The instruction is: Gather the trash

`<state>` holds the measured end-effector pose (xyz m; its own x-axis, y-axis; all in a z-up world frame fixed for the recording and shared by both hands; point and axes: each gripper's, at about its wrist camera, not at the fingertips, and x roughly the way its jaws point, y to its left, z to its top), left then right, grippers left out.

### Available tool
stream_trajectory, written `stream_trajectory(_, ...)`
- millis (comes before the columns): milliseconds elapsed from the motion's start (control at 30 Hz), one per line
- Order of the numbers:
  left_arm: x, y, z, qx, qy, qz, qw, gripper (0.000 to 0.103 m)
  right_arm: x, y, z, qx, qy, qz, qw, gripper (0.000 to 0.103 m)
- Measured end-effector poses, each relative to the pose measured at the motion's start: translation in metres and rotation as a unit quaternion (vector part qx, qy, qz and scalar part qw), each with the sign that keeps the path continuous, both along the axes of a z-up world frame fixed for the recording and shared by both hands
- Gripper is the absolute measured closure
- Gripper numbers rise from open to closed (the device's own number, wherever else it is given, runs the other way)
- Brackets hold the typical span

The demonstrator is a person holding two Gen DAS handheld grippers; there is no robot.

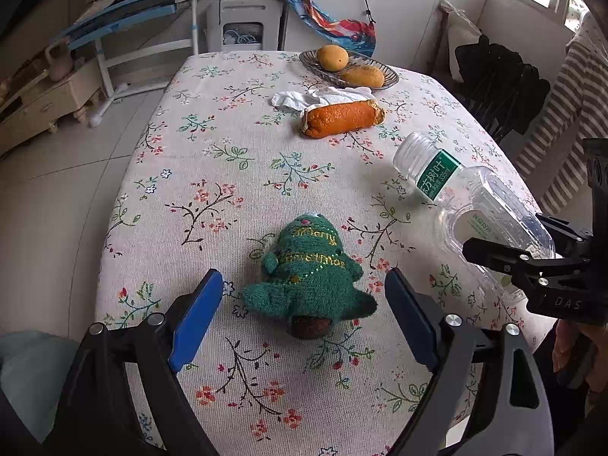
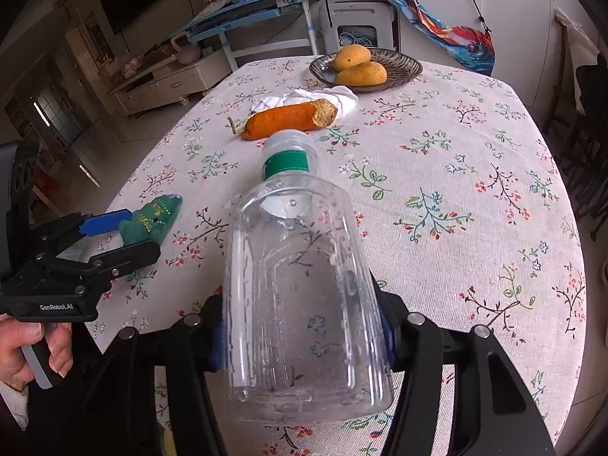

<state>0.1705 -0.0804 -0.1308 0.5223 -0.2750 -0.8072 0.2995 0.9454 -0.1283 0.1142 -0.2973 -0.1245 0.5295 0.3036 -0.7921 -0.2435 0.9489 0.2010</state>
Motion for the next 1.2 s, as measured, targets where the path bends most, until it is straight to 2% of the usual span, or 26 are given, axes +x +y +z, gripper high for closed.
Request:
stream_trajectory(233, -0.002, 0.002, 0.000, 0.003, 0.000, -0.001, 1.0000, 0.019, -0.007, 0.001, 0.001, -0.013, -0.012, -0.009, 1.000, 0.047)
stream_trajectory(500, -0.006, -0.002, -0.002, -0.004, 0.000, -0.017, 0.9999, 0.020, -0.012, 0.016, -0.003, -0.031, -0.020, 0.004, 0.999, 0.047)
stream_trajectory(633, -0.008, -0.003, -0.002, -0.007, -0.001, -0.027, 0.9996, 0.034, -0.017, 0.020, -0.003, -0.033, -0.027, 0.003, 0.999, 0.047)
stream_trajectory(700, -0.009, -0.004, -0.001, -0.011, -0.001, -0.033, 0.9994, 0.053, -0.019, 0.020, -0.003, -0.035, -0.029, 0.003, 0.999, 0.047)
stream_trajectory(800, -0.011, -0.006, -0.001, -0.019, 0.002, -0.046, 0.9988, 0.073, -0.021, 0.020, -0.003, -0.037, -0.031, 0.000, 0.999, 0.048)
stream_trajectory(867, -0.013, -0.006, 0.003, -0.026, -0.005, -0.049, 0.9985, 0.075, -0.021, 0.018, -0.003, -0.034, -0.032, -0.005, 0.999, 0.048)
stream_trajectory(1067, -0.026, 0.005, 0.035, -0.062, -0.083, -0.041, 0.9938, 0.075, -0.027, 0.002, 0.001, 0.036, -0.029, -0.032, 0.998, 0.048)
stream_trajectory(1200, -0.029, 0.010, 0.042, -0.072, -0.098, -0.035, 0.9920, 0.075, -0.032, 0.001, 0.001, 0.047, -0.026, -0.039, 0.998, 0.048)
